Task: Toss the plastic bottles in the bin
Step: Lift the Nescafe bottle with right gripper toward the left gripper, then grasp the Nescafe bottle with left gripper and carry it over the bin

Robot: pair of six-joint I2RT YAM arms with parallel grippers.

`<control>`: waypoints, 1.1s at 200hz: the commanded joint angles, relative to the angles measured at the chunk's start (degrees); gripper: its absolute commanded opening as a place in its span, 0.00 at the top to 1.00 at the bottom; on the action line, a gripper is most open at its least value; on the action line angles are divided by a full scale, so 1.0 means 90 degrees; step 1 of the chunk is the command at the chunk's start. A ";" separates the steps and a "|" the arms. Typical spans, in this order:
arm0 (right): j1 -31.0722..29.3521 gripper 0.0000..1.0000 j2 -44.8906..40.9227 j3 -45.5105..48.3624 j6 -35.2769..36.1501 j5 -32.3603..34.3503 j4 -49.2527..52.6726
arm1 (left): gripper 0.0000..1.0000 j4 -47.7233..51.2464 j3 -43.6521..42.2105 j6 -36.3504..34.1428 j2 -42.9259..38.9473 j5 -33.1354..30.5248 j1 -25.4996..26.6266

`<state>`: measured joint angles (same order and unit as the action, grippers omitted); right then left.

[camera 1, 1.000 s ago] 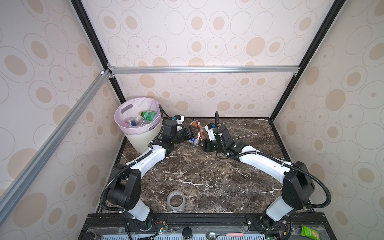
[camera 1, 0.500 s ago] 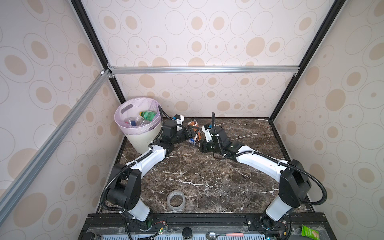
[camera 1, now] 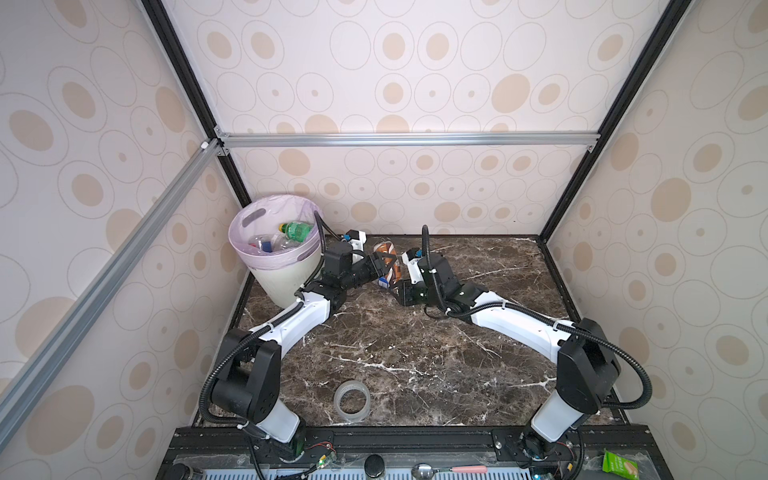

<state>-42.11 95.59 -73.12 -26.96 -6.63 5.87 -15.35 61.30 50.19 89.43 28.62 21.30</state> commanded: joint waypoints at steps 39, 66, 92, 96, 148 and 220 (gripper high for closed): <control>-0.0097 0.54 -0.0032 -0.0105 0.0123 -0.0004 -0.0009 | 0.54 0.0255 0.0261 -0.0253 -0.0220 -0.0148 -0.0042; -0.0094 0.43 -0.0207 -0.0003 0.0210 0.0139 -0.0020 | 0.55 0.0586 0.0479 -0.0529 -0.0239 -0.0402 -0.0147; -0.0086 0.38 -0.0366 0.0054 0.0341 0.0293 0.0090 | 0.54 0.1113 0.0836 -0.0901 -0.0209 -0.0500 -0.0317; -0.0085 0.37 -0.0399 0.0066 0.0363 0.0314 0.0099 | 0.54 0.1211 0.0911 -0.0967 -0.0193 -0.0495 -0.0346; 0.0030 0.23 -0.0543 -0.0319 0.0779 0.0580 0.0406 | 0.54 0.2555 0.2003 -0.1978 -0.0201 -0.1162 -0.0618; 0.0082 0.00 -0.0330 -0.2012 0.1349 0.0437 0.0655 | 0.54 0.4110 0.4303 -0.3725 -0.0143 -0.3326 -0.0677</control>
<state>-41.41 92.14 -86.54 -17.50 -1.98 11.42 15.75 92.60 25.26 89.14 8.19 15.68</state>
